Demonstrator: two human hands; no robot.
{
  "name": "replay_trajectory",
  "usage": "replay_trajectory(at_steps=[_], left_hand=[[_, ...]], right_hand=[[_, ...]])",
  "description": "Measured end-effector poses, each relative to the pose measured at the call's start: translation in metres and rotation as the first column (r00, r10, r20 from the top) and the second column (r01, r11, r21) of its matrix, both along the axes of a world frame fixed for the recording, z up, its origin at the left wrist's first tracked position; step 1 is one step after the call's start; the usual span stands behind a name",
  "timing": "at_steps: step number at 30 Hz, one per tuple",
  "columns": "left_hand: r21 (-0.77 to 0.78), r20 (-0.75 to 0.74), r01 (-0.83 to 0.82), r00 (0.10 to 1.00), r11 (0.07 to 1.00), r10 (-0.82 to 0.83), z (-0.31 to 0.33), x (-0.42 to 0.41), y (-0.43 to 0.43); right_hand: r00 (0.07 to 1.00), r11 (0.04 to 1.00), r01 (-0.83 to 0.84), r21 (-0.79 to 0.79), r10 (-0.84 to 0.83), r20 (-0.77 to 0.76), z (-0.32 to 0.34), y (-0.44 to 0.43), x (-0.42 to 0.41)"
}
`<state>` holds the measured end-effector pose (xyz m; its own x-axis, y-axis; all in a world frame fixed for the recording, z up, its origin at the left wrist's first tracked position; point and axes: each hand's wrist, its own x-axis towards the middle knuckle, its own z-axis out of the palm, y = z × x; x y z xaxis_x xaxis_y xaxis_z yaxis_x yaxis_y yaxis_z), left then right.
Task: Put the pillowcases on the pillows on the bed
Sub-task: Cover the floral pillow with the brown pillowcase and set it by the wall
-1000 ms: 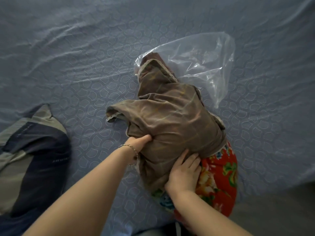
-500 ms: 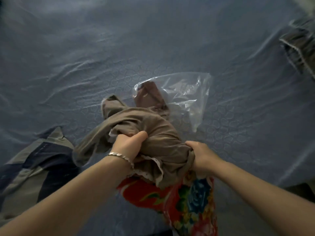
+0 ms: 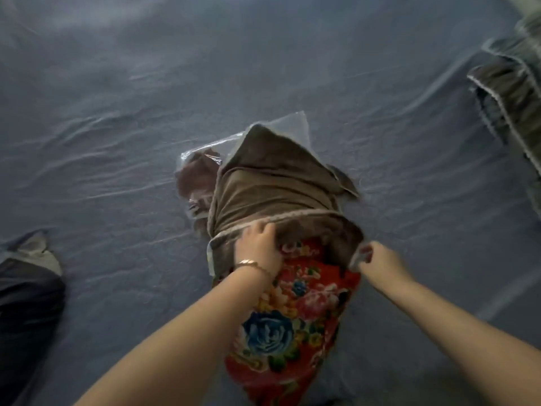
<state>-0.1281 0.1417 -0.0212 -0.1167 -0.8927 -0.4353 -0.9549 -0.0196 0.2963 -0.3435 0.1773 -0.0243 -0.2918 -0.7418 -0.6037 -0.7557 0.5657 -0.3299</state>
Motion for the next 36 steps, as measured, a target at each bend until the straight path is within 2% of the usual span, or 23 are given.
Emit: replay_trajectory(at_steps=[3, 6, 8, 10, 11, 13, 15, 16, 18, 19, 20, 21, 22, 23, 24, 25, 26, 28, 29, 31, 32, 34, 36], left_hand=[[0.12, 0.198, -0.012, 0.98, 0.993, -0.012, -0.032, 0.026, 0.007], [0.011, 0.291, -0.093, 0.953, 0.996, 0.086, -0.049, 0.037, 0.002], [-0.084, 0.197, -0.104, 0.973, 0.991, 0.119, -0.054, 0.037, -0.006], [-0.162, 0.007, -0.072, 0.997, 0.984, 0.074, -0.054, 0.032, -0.013], [-0.136, -0.117, -0.134, 0.986, 0.982, 0.118, -0.045, 0.027, -0.016], [0.063, -0.288, -0.279, 0.914, 0.958, 0.285, -0.023, 0.016, -0.018], [0.293, -0.226, -0.197, 0.937, 0.936, 0.268, -0.011, 0.015, -0.003], [0.414, -0.132, -0.05, 0.985, 0.909, 0.114, -0.01, 0.017, 0.008], [0.693, -0.007, 0.197, 0.964, 0.694, -0.267, -0.006, 0.023, 0.033], [0.789, 0.005, 0.212, 0.936, 0.577, -0.351, -0.011, 0.03, 0.039], [0.823, -0.012, 0.186, 0.95, 0.536, -0.311, -0.016, 0.037, 0.037], [0.792, -0.041, 0.146, 0.982, 0.593, -0.187, -0.02, 0.044, 0.028], [0.679, -0.076, 0.075, 0.997, 0.731, -0.032, -0.023, 0.047, 0.015], [0.471, -0.116, -0.025, 0.989, 0.882, 0.09, -0.026, 0.049, -0.001], [0.216, -0.147, -0.113, 0.978, 0.97, 0.146, -0.028, 0.049, -0.021], [-0.001, -0.144, -0.145, 0.979, 0.989, 0.143, -0.034, 0.047, -0.041], [-0.117, -0.061, -0.147, 0.988, 0.982, 0.141, -0.039, 0.045, -0.06], [-0.096, 0.124, -0.135, 0.981, 0.986, 0.146, -0.053, 0.043, -0.082], [-0.071, 0.15, -0.131, 0.979, 0.989, 0.14, -0.064, 0.044, -0.088], [-0.121, 0.086, -0.113, 0.989, 0.986, 0.123, -0.079, 0.05, -0.091], [-0.178, 0.003, -0.101, 0.995, 0.979, 0.103, -0.082, 0.056, -0.091], [-0.33, -0.159, -0.048, 0.987, 0.943, -0.005, -0.08, 0.066, -0.088], [-0.433, -0.223, 0.026, 0.965, 0.901, -0.135, -0.066, 0.075, -0.081]], right_hand=[[0.977, 0.977, -0.187, -0.105, 0.196, 0.08, -0.005, -0.008, 0.013], [0.925, 0.916, -0.373, -0.148, 0.38, 0.018, -0.023, -0.017, 0.032], [0.891, 0.884, -0.451, -0.121, 0.437, -0.125, -0.036, -0.03, 0.037], [0.85, 0.862, -0.501, -0.076, 0.475, -0.227, -0.048, -0.049, 0.035], [0.821, 0.838, -0.541, -0.069, 0.508, -0.261, -0.052, -0.06, 0.032], [0.751, 0.765, -0.64, -0.074, 0.602, -0.272, -0.054, -0.082, 0.029], [0.656, 0.652, -0.753, -0.088, 0.734, -0.176, -0.048, -0.085, 0.026], [0.61, 0.606, -0.792, -0.072, 0.789, -0.071, -0.042, -0.077, 0.025], [0.437, 0.434, -0.9, 0.054, 0.893, 0.109, -0.031, -0.037, 0.026], [0.31, 0.292, -0.949, 0.121, 0.935, 0.171, -0.029, -0.012, 0.028], [0.187, 0.138, -0.969, 0.206, 0.952, 0.242, -0.03, 0.01, 0.03], [0.138, 0.046, -0.957, 0.287, 0.941, 0.309, -0.035, 0.022, 0.03], [0.178, 0.032, -0.925, 0.378, 0.916, 0.36, -0.039, 0.024, 0.029], [0.275, 0.08, -0.894, 0.44, 0.874, 0.4, -0.043, 0.018, 0.027], [0.416, 0.18, -0.853, 0.49, 0.802, 0.429, -0.045, 0.006, 0.026], [0.567, 0.315, -0.794, 0.52, 0.693, 0.445, -0.047, -0.009, 0.025], [0.682, 0.469, -0.726, 0.503, 0.59, 0.434, -0.046, -0.024, 0.027], [0.81, 0.771, -0.579, 0.265, 0.506, 0.295, -0.049, -0.051, 0.036], [0.85, 0.855, -0.515, 0.068, 0.498, 0.174, -0.052, -0.063, 0.042], [0.896, 0.877, -0.436, -0.203, 0.443, -0.012, -0.06, -0.083, 0.051], [0.902, 0.87, -0.429, -0.244, 0.427, -0.064, -0.065, -0.091, 0.053], [0.897, 0.875, -0.44, -0.204, 0.416, -0.149, -0.075, -0.102, 0.054], [0.892, 0.88, -0.44, -0.178, 0.405, -0.2, -0.082, -0.109, 0.054]])
